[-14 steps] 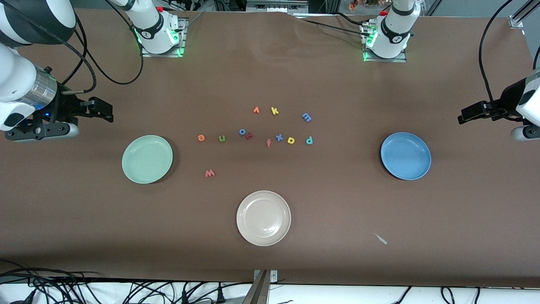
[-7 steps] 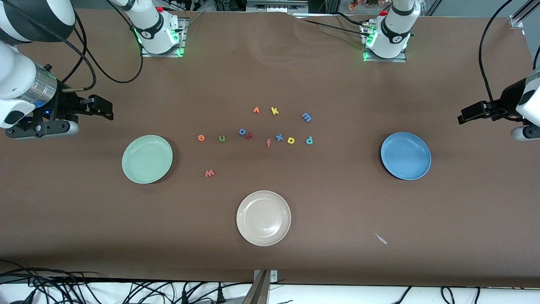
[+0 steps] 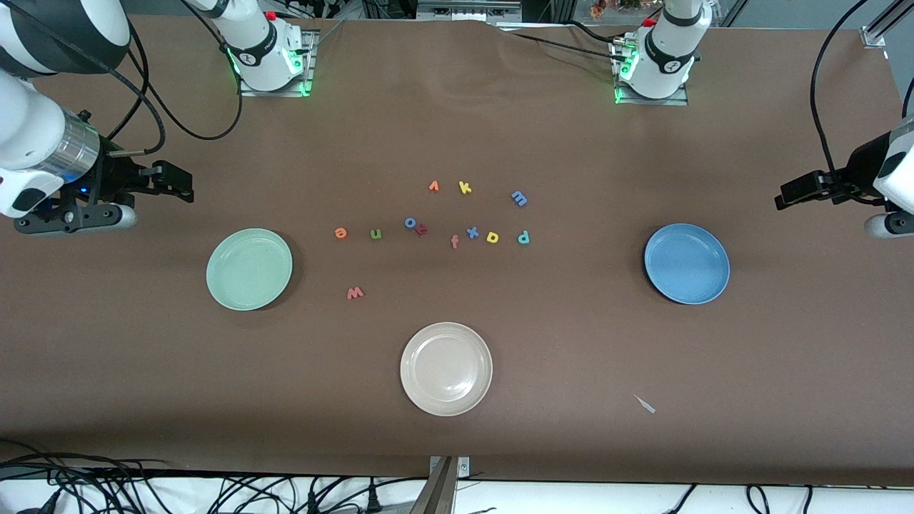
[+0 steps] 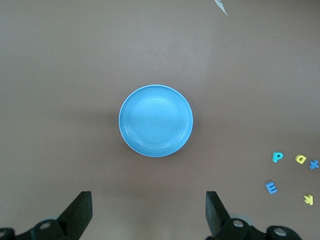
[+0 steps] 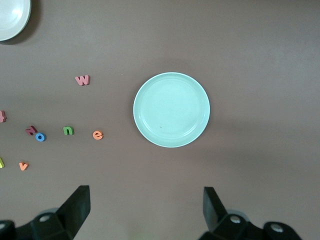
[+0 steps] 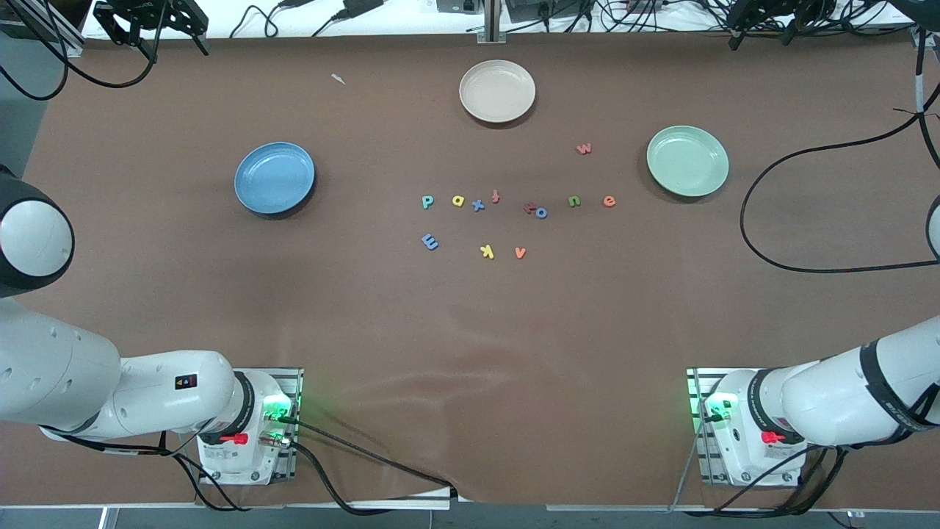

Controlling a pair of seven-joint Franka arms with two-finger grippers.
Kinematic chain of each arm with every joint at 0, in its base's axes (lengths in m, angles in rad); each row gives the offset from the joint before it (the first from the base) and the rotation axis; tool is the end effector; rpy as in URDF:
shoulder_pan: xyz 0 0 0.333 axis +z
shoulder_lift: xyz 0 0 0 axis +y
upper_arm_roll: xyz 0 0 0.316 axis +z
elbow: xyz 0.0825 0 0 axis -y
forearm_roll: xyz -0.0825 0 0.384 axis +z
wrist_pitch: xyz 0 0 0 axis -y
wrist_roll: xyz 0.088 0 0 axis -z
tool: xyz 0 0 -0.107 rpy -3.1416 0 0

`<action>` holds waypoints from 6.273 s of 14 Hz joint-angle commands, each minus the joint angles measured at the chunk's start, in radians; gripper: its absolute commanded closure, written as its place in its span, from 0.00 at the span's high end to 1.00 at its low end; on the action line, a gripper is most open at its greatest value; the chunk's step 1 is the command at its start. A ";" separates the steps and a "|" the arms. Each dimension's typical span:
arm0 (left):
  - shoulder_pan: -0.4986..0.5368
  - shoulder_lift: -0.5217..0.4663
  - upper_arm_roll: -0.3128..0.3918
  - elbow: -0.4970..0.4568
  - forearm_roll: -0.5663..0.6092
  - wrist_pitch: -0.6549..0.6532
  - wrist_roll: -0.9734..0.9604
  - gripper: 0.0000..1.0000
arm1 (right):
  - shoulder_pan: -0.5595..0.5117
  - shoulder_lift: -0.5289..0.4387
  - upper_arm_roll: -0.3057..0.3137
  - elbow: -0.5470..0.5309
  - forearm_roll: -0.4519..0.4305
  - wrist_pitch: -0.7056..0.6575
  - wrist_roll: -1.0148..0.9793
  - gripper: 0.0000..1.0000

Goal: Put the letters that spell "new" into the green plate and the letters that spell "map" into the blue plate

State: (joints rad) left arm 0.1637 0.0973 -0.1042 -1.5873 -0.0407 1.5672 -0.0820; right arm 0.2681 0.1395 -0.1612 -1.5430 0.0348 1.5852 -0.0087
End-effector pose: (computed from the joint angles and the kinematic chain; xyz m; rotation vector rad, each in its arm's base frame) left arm 0.5775 0.0326 0.5617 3.0789 0.2215 -0.1815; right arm 0.5888 0.0729 0.5596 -3.1253 -0.1782 0.1503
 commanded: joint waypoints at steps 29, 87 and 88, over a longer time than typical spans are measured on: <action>-0.004 0.002 0.001 0.004 -0.010 0.002 0.024 1.00 | -0.001 -0.031 0.000 -0.057 0.016 0.029 -0.011 1.00; -0.405 0.407 -0.401 -0.622 0.453 1.028 -1.562 0.74 | 0.086 0.175 0.282 -0.864 -0.202 1.270 0.512 0.99; -0.400 0.412 -0.401 -0.623 0.453 1.024 -1.562 0.65 | 0.086 0.184 0.282 -0.865 -0.204 1.285 0.512 0.99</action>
State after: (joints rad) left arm -0.2393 0.4994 -0.5057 -2.2204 0.3721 2.6104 -1.6180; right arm 0.3518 0.3117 0.1227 -2.3959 -0.1413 2.8297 0.4863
